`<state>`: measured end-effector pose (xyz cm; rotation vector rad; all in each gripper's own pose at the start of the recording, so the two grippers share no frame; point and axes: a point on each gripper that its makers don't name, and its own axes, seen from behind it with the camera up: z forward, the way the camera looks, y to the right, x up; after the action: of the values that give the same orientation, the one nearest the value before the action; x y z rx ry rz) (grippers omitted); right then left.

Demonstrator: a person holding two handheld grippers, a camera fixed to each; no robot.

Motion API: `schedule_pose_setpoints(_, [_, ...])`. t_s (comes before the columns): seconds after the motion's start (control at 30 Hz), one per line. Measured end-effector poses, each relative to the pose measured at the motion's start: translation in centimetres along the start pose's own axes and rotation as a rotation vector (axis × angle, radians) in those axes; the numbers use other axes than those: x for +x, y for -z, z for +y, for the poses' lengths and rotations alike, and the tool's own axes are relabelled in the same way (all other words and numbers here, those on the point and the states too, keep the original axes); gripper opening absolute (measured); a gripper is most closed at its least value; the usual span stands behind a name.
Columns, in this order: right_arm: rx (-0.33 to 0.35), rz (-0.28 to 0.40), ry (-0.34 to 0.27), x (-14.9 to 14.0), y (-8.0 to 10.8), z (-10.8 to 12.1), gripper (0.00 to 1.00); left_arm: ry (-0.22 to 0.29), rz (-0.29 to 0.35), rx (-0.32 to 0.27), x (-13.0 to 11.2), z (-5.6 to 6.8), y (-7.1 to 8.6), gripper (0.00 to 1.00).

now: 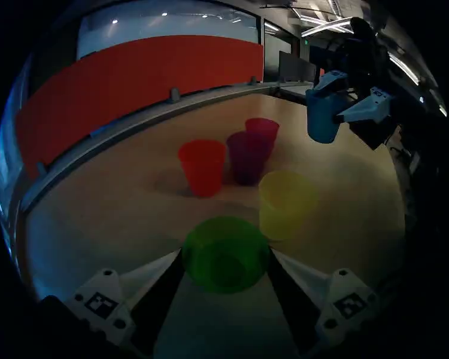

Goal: Pour water

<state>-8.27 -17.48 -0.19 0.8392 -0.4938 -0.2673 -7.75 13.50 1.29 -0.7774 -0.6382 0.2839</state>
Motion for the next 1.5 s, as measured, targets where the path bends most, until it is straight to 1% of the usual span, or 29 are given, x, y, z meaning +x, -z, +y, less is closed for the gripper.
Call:
schedule_pose_setpoints(0.07, [-0.002,-0.003,-0.002,-0.2,-0.1,0.0,0.92,0.005,0.004,-0.009,0.1,0.2,0.1,0.94])
schedule_pose_setpoints(0.2, [-0.003,-0.01,-0.007,-0.8,-0.2,0.0,0.92,0.02,0.009,-0.021,0.1,0.4,0.2,0.97])
schedule_pose_setpoints(0.33, [-0.004,-0.015,-0.012,-1.3,-0.5,0.1,0.92,0.022,-0.001,-0.018,-0.3,0.4,0.3,1.0])
schedule_pose_setpoints(0.5, [-0.005,-0.026,-0.026,-2.4,-0.8,0.1,0.92,0.016,-0.006,-0.005,-0.8,0.4,0.7,1.0])
schedule_pose_setpoints(0.8, [-0.009,-0.07,-0.039,-5.7,-1.9,0.1,0.92,0.033,-0.004,0.003,-1.5,0.6,1.7,1.0])
schedule_pose_setpoints(1.0, [-0.016,-0.095,-0.045,-7.5,-2.7,0.1,0.92,0.025,-0.004,0.018,-2.2,0.5,2.3,1.0])
schedule_pose_setpoints(1.1, [-0.021,-0.103,-0.048,-8.2,-3.1,0.2,0.92,0.025,-0.009,0.029,-2.5,0.3,2.5,1.0])
schedule_pose_setpoints(1.3, [-0.028,-0.12,-0.053,-9.2,-3.4,0.3,0.92,0.036,0.004,0.031,-2.5,0.5,3.0,1.0])
schedule_pose_setpoints(1.5, [-0.027,-0.126,-0.053,-9.7,-3.5,0.3,0.92,0.03,0.005,0.039,-2.6,0.5,3.2,1.0])
